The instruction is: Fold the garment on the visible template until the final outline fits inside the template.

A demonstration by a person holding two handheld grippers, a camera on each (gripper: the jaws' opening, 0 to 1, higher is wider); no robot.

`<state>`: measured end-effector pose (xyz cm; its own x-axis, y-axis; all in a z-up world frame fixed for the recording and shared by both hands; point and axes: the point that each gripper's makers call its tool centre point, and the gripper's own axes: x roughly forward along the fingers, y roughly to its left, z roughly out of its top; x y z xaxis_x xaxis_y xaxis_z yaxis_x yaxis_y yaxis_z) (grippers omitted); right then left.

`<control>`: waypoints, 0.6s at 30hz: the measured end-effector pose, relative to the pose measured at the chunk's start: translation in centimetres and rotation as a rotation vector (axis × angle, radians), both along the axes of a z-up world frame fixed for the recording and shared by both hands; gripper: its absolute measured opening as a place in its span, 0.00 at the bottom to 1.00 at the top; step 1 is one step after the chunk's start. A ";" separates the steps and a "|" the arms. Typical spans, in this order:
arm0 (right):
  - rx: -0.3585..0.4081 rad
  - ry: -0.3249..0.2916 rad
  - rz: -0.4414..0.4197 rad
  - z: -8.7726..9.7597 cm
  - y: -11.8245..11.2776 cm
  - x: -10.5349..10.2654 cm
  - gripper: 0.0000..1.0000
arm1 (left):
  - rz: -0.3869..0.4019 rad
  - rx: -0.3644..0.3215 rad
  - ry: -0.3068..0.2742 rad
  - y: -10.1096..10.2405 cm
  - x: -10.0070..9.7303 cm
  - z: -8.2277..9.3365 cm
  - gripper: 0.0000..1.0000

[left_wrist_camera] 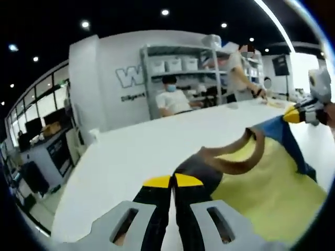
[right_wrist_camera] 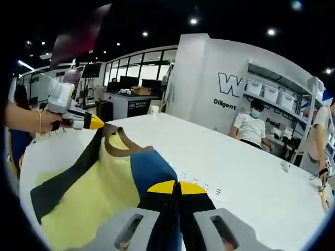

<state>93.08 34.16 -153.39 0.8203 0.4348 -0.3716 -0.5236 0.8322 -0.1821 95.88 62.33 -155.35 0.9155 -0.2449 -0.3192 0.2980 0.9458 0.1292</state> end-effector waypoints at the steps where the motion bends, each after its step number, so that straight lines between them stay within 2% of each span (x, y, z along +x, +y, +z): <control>1: -0.004 -0.004 -0.004 -0.2 0.0 0.2 0.00 | 0.005 0.003 0.003 0.0 0.3 -0.3 0.00; 4: -0.008 -0.001 -0.004 -0.6 0.2 0.5 0.00 | 0.013 0.015 0.024 -0.2 1.1 -1.6 0.00; 5: -0.013 0.002 -0.005 -0.8 0.2 0.5 0.00 | -0.023 0.040 0.039 -0.7 1.2 -2.4 0.00; 7: -0.013 0.011 0.005 -1.4 0.2 0.9 0.00 | -0.021 0.055 0.056 -0.6 1.5 -3.2 0.00; 12: -0.015 0.017 -0.011 -1.8 0.0 1.2 0.00 | -0.029 0.028 0.079 -0.7 1.4 -3.4 0.02; 15: -0.008 0.011 -0.025 -1.5 -0.3 1.5 0.00 | -0.012 0.057 0.077 -0.2 0.8 -3.3 0.06; 18: -0.009 0.007 -0.015 -1.1 -0.5 1.3 0.00 | -0.022 0.039 0.078 0.0 0.7 -3.0 0.02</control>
